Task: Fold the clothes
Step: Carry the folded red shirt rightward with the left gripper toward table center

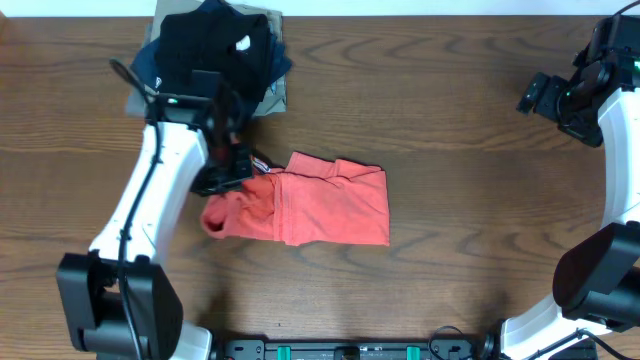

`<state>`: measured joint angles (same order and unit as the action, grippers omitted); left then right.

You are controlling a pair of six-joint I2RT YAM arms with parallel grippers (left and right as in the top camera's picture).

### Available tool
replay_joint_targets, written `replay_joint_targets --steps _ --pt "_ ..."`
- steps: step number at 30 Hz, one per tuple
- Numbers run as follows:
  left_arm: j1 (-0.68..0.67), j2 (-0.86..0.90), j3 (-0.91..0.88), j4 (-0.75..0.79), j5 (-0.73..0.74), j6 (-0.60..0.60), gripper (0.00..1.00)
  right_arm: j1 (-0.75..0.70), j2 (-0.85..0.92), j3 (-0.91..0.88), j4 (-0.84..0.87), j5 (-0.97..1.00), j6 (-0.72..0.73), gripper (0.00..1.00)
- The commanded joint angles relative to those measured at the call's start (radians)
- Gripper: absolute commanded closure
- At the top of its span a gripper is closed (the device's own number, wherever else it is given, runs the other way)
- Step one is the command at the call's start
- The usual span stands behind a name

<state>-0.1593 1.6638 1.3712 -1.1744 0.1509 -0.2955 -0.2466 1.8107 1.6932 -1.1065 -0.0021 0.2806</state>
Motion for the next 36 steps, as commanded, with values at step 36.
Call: replay_joint_targets --steps 36 --pt "-0.546 0.217 0.015 0.339 0.04 -0.308 0.94 -0.002 0.002 0.003 -0.001 0.01 -0.005 0.01"
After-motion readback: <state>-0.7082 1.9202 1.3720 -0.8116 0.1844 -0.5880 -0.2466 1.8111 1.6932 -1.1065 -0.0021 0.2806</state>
